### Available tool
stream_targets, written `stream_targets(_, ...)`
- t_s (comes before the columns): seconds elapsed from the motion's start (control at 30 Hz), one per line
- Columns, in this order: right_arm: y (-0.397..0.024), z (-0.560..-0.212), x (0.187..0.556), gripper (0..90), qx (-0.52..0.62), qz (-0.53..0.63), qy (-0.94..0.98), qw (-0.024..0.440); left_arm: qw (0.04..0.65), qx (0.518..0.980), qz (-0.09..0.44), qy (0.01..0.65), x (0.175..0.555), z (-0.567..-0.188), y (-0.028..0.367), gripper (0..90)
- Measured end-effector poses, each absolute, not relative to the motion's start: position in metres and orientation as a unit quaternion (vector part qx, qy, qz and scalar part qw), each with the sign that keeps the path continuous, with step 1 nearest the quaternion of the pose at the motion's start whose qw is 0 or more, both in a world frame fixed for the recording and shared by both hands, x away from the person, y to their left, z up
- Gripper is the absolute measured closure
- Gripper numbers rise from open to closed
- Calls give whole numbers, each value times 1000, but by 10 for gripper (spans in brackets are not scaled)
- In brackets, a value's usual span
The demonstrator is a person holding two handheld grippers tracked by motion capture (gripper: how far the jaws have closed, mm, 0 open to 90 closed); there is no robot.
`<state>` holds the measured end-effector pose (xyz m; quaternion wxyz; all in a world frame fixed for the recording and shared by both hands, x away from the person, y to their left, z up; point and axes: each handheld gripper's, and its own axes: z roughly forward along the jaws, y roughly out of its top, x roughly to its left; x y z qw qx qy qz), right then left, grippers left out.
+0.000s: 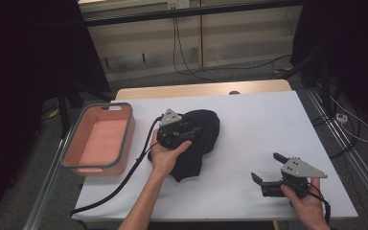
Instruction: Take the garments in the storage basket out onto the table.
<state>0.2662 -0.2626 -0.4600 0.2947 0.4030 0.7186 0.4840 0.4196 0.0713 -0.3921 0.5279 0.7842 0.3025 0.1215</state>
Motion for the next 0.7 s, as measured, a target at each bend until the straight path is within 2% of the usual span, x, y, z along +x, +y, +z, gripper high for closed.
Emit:
stream_targets(0.4,-262,-460,266,0,402,483,720,294,494,821,80,274,424,-418,55,539)
stream_targets(0.7,-262,-460,266,0,402,483,720,293,471,836,88,267,421,-432,47,510)
